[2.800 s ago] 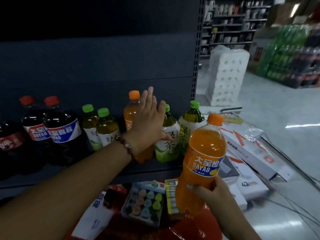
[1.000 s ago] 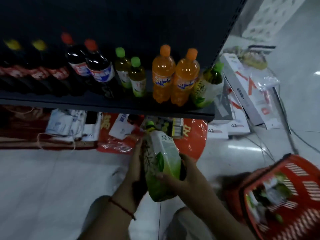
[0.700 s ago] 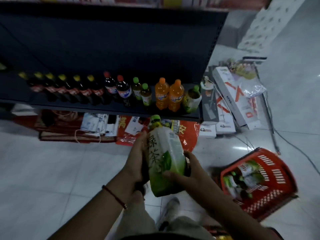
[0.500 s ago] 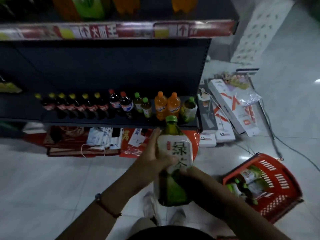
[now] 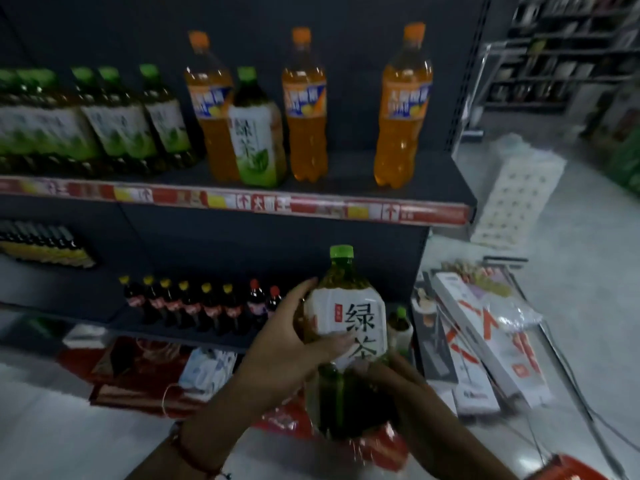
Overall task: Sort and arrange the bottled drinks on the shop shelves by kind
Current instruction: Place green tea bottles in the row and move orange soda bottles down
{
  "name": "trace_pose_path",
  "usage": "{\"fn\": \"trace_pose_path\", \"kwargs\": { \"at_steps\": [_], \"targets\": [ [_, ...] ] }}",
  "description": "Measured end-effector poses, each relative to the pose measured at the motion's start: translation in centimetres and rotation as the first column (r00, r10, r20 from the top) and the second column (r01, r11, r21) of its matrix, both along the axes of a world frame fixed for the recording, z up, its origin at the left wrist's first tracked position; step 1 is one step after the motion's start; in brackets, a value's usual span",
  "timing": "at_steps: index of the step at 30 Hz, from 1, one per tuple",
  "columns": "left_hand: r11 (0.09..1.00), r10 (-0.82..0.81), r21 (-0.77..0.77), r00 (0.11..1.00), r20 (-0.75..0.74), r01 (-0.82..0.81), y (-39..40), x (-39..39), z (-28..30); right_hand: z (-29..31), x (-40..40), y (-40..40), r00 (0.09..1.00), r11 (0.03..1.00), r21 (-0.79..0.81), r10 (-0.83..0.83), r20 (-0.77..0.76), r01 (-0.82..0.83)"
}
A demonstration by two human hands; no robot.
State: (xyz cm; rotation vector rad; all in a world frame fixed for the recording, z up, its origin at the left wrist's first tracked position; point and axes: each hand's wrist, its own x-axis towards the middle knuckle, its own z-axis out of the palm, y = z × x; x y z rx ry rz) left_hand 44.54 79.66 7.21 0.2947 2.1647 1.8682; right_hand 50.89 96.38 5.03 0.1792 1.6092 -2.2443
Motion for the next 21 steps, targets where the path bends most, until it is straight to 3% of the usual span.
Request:
{"fn": "trace_pose_path", "kwargs": {
  "at_steps": [3, 7, 12, 18, 21],
  "targets": [
    [0.997, -0.072, -0.022, 0.98, -0.184, 0.069, -2.2, -3.5, 3.7, 3.8, -4.1, -1.5, 0.974, 0.993, 0.024, -0.106, -0.2, 0.113],
    [0.989, -0.123, -0.127, 0.926, -0.358, 0.082, -6.0, -8.6, 7.7, 6.2, -9.7, -3.9, 0.914, 0.982, 0.095, -0.114, -0.389, 0.163],
    [0.963, -0.168, -0.266, 0.868, -0.468, 0.043, -10.8, -16.1, 9.8, 8.4, -16.7, -7.3, 0.878, 0.952, 0.192, -0.127, -0.462, 0.238],
    [0.872, -0.356, -0.487, 0.633, -0.687, -0.038, -11.2, -23.7, 12.1, 10.1, -21.4, -8.9, 0.783, 0.836, 0.292, -0.235, -0.576, 0.466],
    [0.804, -0.461, -0.592, 0.574, -0.677, -0.053, -11.6, -26.1, 13.4, 9.7, -22.5, -9.3, 0.792, 0.828, 0.268, -0.3, -0.532, 0.493]
  ]
}}
